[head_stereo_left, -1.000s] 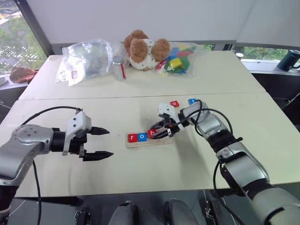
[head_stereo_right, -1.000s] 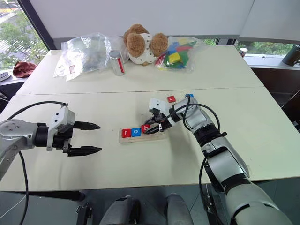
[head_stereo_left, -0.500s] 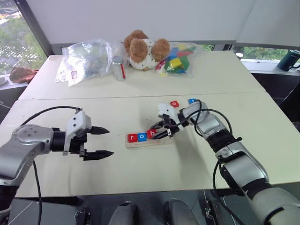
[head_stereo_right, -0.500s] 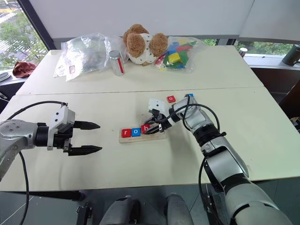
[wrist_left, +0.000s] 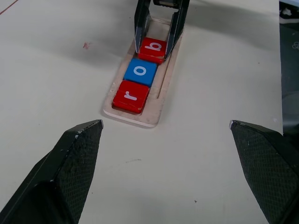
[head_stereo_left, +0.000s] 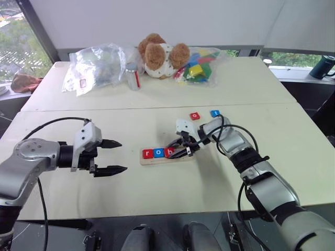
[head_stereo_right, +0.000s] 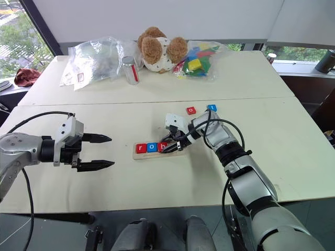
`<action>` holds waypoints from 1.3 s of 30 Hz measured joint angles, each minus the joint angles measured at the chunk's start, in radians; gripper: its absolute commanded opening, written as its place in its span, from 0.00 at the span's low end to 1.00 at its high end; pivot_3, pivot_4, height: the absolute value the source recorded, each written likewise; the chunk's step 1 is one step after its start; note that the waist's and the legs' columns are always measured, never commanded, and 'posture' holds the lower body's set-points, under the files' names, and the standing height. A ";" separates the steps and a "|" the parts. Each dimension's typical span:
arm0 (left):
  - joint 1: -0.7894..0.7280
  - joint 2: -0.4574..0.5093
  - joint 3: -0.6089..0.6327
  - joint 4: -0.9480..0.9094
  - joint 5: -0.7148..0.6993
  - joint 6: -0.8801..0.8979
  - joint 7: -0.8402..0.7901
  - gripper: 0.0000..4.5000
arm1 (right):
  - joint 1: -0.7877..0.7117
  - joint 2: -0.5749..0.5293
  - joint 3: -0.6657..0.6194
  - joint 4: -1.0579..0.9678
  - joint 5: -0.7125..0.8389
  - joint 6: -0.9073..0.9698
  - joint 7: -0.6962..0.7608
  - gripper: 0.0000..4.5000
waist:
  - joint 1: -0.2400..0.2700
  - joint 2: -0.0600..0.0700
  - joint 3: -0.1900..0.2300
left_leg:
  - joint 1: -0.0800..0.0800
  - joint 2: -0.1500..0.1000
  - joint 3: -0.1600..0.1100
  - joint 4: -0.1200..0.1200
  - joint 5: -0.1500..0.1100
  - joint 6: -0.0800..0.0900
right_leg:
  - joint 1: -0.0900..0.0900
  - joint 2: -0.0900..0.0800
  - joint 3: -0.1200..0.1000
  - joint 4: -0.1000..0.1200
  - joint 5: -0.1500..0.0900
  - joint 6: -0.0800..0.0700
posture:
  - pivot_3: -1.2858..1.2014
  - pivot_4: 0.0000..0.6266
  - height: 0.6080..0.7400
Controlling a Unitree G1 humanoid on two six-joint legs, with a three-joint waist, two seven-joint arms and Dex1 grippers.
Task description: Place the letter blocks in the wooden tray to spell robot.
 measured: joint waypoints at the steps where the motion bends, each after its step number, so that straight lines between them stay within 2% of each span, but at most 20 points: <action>1: -0.001 0.000 0.000 0.000 0.000 0.000 0.000 1.00 | 0.000 0.000 0.000 0.000 0.000 0.000 -0.002 0.71 | 0.000 0.000 0.000 | 0.000 0.000 0.000 0.000 0.000 0.000 | 0.000 0.000 0.000 0.000 0.000 0.000 | 0.52 0.24 1.00; 3: -0.005 0.000 0.000 0.000 0.000 0.000 0.001 1.00 | 0.000 0.001 0.000 0.000 -0.001 -0.001 -0.008 0.93 | 0.000 0.000 0.000 | 0.000 0.000 0.000 0.000 0.000 0.000 | 0.000 0.000 0.000 0.000 0.000 0.000 | 0.52 0.24 1.00; 4: -0.007 0.000 0.000 0.000 0.000 0.000 0.001 1.00 | 0.000 0.001 0.000 0.000 -0.001 -0.001 -0.008 0.99 | 0.000 0.000 0.000 | 0.000 0.000 0.000 0.000 0.000 0.000 | 0.000 0.000 0.000 0.000 0.000 0.000 | 0.52 0.24 1.00; 13: -0.009 -0.006 0.000 0.000 -0.002 0.001 0.006 1.00 | 0.000 -0.005 -0.010 -0.033 0.011 0.025 -0.012 0.99 | 0.000 0.000 0.000 | 0.000 0.000 0.000 0.000 0.000 0.000 | 0.000 0.000 0.000 0.000 0.000 0.000 | 0.52 0.24 1.00; 16: -0.009 -0.015 0.006 -0.001 -0.023 0.021 0.019 1.00 | -0.001 -0.015 -0.074 -0.102 0.052 0.103 -0.050 0.99 | 0.002 0.000 0.000 | 0.000 0.000 0.000 0.000 0.000 0.000 | 0.000 0.000 0.000 0.000 0.000 0.000 | 0.52 0.24 1.00; 21: -0.058 -0.030 0.090 0.000 -0.101 0.092 0.068 1.00 | -0.008 -0.058 -0.311 -0.204 0.117 0.329 -0.329 0.99 | 0.007 0.000 0.000 | -0.001 0.000 -0.001 0.000 0.000 0.000 | 0.000 -0.001 0.000 0.000 0.000 0.000 | 0.52 0.24 1.00; 26: -0.147 -0.031 0.110 0.026 -0.134 0.127 0.076 1.00 | 0.065 -0.023 -0.383 -0.281 0.106 0.397 -0.587 0.99 | -0.001 0.000 0.000 | -0.001 0.000 0.000 -0.001 0.001 -0.002 | -0.001 0.000 0.000 0.000 0.000 0.000 | 0.52 0.24 1.00; 32: -0.247 -0.026 0.083 0.120 -0.108 0.118 0.041 1.00 | 0.049 0.055 -0.389 0.028 0.067 0.286 -0.821 0.99 | -0.010 0.000 0.000 | 0.000 0.000 0.001 0.000 0.002 -0.003 | -0.001 0.000 0.000 0.003 0.000 0.000 | 0.52 0.24 1.00; 39: -0.244 -0.034 0.065 0.141 -0.082 0.098 0.024 1.00 | -0.091 0.090 -0.423 0.382 0.060 0.102 -0.947 0.99 | -0.027 0.000 0.000 | -0.001 0.000 0.001 -0.001 0.002 -0.003 | -0.001 0.000 0.000 0.004 0.000 0.000 | 0.52 0.24 1.00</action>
